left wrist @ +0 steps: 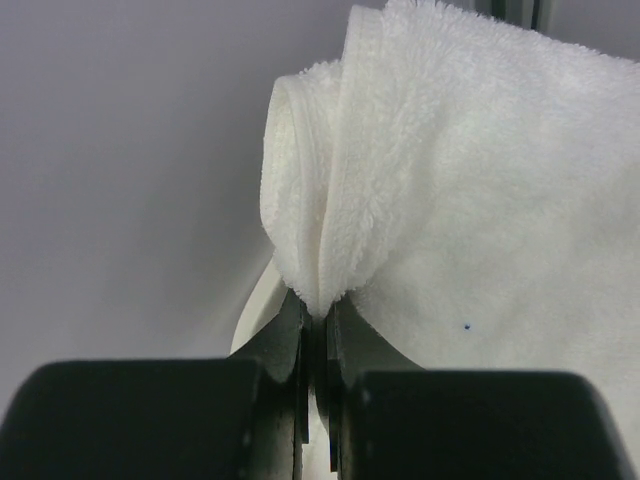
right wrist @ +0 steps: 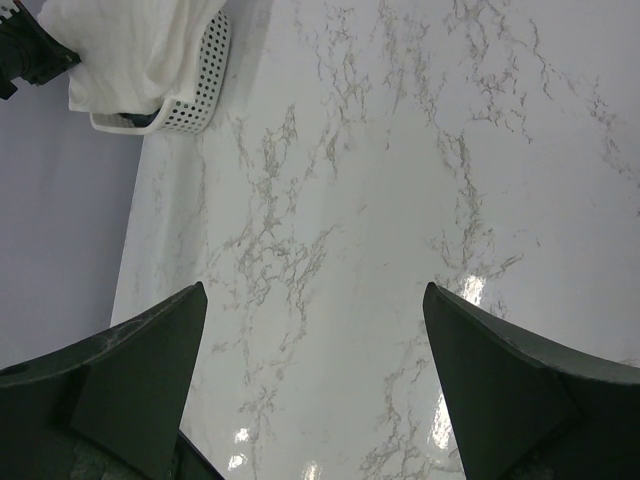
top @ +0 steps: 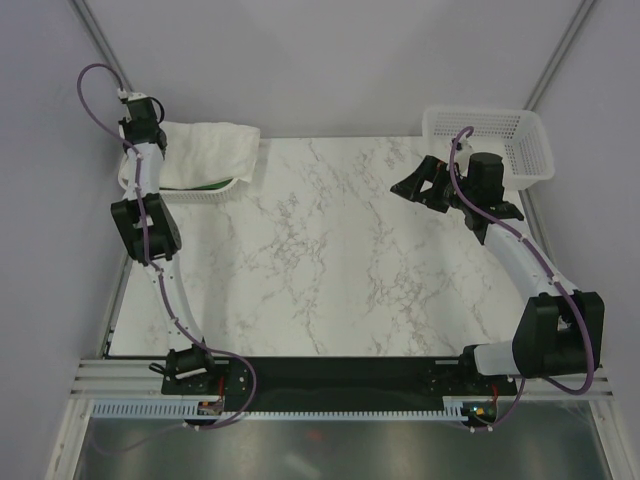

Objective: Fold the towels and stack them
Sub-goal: Neatly place the folded towel into the bin

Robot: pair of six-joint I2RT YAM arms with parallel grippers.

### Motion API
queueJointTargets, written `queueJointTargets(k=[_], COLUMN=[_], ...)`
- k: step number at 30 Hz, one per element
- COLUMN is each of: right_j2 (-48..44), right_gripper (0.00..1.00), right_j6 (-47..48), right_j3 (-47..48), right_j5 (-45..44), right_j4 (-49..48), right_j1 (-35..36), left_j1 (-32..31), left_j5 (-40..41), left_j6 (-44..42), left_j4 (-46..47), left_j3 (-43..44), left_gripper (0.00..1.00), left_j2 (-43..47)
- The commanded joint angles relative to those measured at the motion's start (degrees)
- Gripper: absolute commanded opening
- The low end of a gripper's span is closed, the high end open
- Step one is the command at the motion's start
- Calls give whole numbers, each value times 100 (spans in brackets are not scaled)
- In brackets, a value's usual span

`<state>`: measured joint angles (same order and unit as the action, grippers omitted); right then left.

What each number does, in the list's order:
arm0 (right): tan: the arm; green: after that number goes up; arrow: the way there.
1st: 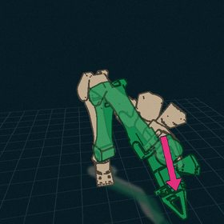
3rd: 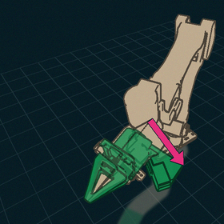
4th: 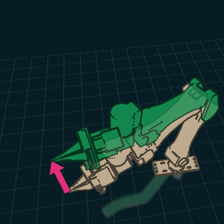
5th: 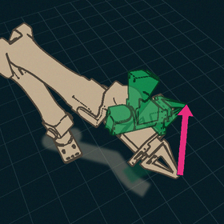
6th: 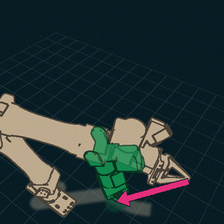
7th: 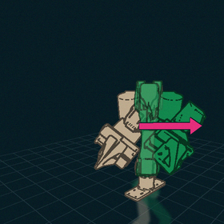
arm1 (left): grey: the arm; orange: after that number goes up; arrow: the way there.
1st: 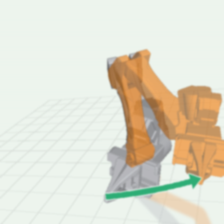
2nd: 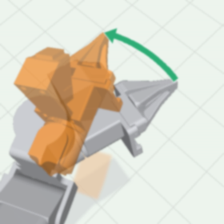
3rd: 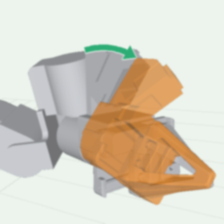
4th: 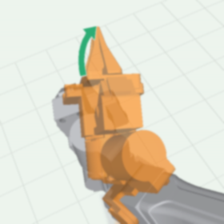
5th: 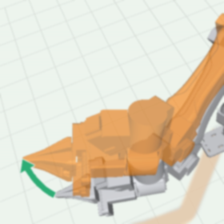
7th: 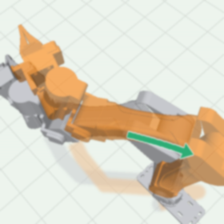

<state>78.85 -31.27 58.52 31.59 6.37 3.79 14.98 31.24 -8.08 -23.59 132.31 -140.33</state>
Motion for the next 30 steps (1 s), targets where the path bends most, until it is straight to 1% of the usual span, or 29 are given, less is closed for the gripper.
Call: queueJointTargets(k=[1,2,5,6,9,10,11,12,14,15,16,17,20,21,27,30], right_j2=[25,34,69,78,122,139,166,166,201,201,227,227,210,201,69,-18], right_gripper=[98,98,98,98,98,98,98,98,98,98,98,98,98,98,98,98], right_j6=[24,33,24,24,33,33,24,24,24,24,24,24,24,24,33,33], right_j3=[-25,-16,-25,-25,-8,-16,-16,-8,1,10,19,28,28,19,-42,-78], right_j5=[128,128,128,128,128,136,128,128,128,128,128,136,119,110,75,49], right_j4=[-259,-259,-259,-259,-259,-259,-259,-259,-259,-250,-250,-250,-250,-242,-250,-242], right_j1=[8,16,16,16,16,16,16,8,16,8,8,8,16,8,16,16], left_j1=[101,101,101,101,93,84,75,66,57,49,31,5,-92,-136,-461,-767], left_j5=[242,207,-4,-91,-171,-371,-400,-382,-469,-592,-602,-628,-629,-480,-452,-444], left_j6=[-387,-388,-388,-370,-379,-396,-431,-501,-476,-449,-414,-379,-353,-353,-89,-10], left_j4=[557,593,742,786,882,961,1023,1171,1243,1261,1296,1313,1305,1305,1296,1156], left_j3=[146,146,120,119,111,102,85,67,67,67,75,84,84,-20,-495,-619], left_gripper=[2,4,15,21,29,32,35,43,49,57,60,66,68,69,72,76], left_j2=[-134,-161,-240,-266,-302,-302,-310,-311,-302,-276,-249,-188,-48,92,691,1007])
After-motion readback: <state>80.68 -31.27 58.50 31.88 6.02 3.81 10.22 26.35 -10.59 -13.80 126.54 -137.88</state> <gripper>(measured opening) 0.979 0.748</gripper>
